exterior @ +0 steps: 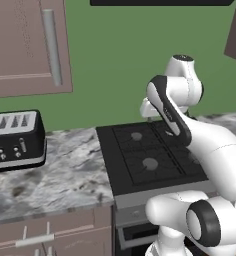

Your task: Lower the heat of the kettle.

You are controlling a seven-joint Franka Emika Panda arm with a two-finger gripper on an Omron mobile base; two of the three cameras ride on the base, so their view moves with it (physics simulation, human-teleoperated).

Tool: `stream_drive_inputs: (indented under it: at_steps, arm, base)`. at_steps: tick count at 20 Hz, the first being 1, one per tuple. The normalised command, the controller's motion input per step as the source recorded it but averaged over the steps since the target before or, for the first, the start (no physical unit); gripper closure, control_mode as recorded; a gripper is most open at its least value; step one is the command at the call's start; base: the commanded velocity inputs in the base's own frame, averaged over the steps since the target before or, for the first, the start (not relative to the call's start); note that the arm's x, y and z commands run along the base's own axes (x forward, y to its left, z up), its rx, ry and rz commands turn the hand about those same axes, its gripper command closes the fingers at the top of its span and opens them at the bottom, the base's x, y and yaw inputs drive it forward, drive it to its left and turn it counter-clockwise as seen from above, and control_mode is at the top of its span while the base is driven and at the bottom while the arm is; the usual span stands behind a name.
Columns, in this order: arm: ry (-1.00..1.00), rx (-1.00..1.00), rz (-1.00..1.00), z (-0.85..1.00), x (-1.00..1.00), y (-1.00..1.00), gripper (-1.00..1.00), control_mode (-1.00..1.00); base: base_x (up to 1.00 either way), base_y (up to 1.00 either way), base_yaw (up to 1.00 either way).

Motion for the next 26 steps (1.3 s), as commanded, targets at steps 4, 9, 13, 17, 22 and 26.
stream_drive_inputs:
  at_steps: [4,9,13,17,22,26]
  arm:
    - [0.0,0.0,0.0,0.0,0.0,0.0,-1.0,1.0]
    - [0.0,0.0,0.0,0.0,0.0,0.0,-1.0,1.0]
    - [0.0,0.0,0.0,0.0,0.0,0.0,-1.0,1.0]
    - [0.0,0.0,0.0,0.0,0.0,0.0,-1.0,1.0]
    - [0.0,0.0,0.0,0.0,0.0,0.0,-1.0,1.0]
    - [0.0,0.0,0.0,0.0,0.0,0.0,-1.0,1.0]
  base:
    - [0.04,0.39,-0.04]
    - [0.02,0.36,-0.02]
    - [0.12,0.16,0.0]
    - [0.26,0.03,0.0]
    - [0.26,0.0,0.0]
    - [0.16,0.0,0.02]
